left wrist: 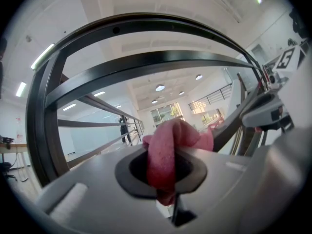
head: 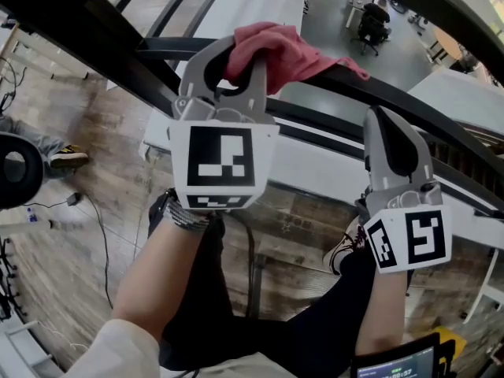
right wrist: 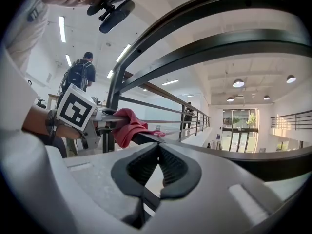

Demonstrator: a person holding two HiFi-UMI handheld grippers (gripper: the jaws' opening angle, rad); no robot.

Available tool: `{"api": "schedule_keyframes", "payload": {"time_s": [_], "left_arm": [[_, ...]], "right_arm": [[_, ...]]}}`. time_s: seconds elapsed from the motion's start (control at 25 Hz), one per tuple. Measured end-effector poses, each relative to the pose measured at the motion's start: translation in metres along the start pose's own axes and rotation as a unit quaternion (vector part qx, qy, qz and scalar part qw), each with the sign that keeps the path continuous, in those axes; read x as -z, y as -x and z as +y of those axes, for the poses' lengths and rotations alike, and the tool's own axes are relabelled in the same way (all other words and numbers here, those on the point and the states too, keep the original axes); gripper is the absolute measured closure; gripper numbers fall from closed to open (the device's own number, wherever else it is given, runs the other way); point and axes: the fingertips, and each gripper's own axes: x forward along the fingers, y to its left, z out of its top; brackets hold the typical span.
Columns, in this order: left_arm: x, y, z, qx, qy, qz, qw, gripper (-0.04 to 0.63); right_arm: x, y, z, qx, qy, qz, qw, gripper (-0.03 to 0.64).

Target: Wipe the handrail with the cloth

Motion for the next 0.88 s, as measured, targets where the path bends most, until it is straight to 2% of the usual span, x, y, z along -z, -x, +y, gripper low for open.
{"api": "schedule_keyframes", "payload": {"time_s": [0.44, 0.88], "left_arm": [[-0.006, -0.003, -0.017, -0.001, -0.024, -0.001, 0.9997, 0.568], [-0.005, -0.002, -0.018, -0.018, -0.012, 0.002, 0.9998, 0.568]], "right_arm": [[-0.004, 0.024, -0.026, 0.033, -0.008, -0.002, 0.999, 0.615], [0.007, 0.025, -0.017, 0.016, -0.011, 0.013, 1.0, 0.615]]}}
